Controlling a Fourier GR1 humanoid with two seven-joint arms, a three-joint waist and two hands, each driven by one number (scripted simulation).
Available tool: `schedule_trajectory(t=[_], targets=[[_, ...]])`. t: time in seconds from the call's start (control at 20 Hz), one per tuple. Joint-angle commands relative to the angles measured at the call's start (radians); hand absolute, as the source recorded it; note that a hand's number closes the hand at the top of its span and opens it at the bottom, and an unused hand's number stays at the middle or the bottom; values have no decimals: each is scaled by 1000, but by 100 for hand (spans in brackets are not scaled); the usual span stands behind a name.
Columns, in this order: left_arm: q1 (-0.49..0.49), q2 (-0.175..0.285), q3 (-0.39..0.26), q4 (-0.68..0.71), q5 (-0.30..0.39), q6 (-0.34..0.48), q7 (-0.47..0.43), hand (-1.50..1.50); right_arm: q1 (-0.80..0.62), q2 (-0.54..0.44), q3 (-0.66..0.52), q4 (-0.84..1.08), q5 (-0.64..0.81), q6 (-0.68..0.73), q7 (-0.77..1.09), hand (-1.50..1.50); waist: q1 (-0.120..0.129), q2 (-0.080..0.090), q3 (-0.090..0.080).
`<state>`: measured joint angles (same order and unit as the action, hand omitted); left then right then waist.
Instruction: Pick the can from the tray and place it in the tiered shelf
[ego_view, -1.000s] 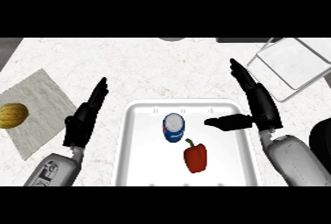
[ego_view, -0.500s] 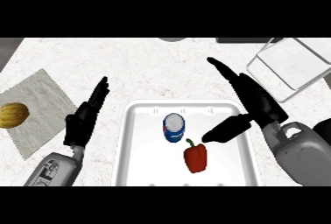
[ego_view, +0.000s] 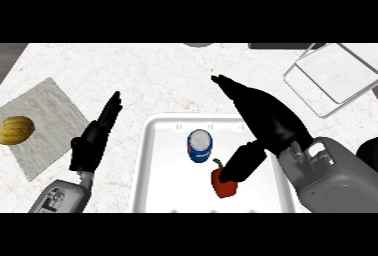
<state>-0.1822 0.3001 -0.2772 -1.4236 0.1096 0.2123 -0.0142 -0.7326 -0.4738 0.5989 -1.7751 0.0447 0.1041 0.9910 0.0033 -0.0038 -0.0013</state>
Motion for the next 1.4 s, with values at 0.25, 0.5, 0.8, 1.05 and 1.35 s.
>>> schedule_trajectory(t=[0.25,0.5,0.8,1.05,1.35], targets=[[-14,-43,29,-14,-43,-21,39,0,18,140,-14,-84,134,78,169,-150,-3,2,1],[-3,-78,25,24,-69,-23,3,0,-11,232,17,-9,231,62,187,-150,-2,3,1],[18,-52,76,-12,-69,-67,14,0,72,256,-16,-63,271,117,183,-150,-3,2,1],[9,-73,82,-37,-87,-67,29,0,80,319,-22,13,325,119,154,-150,1,2,1],[49,-100,71,-69,-108,-73,48,0,147,342,-20,69,409,118,68,-150,2,3,1]])
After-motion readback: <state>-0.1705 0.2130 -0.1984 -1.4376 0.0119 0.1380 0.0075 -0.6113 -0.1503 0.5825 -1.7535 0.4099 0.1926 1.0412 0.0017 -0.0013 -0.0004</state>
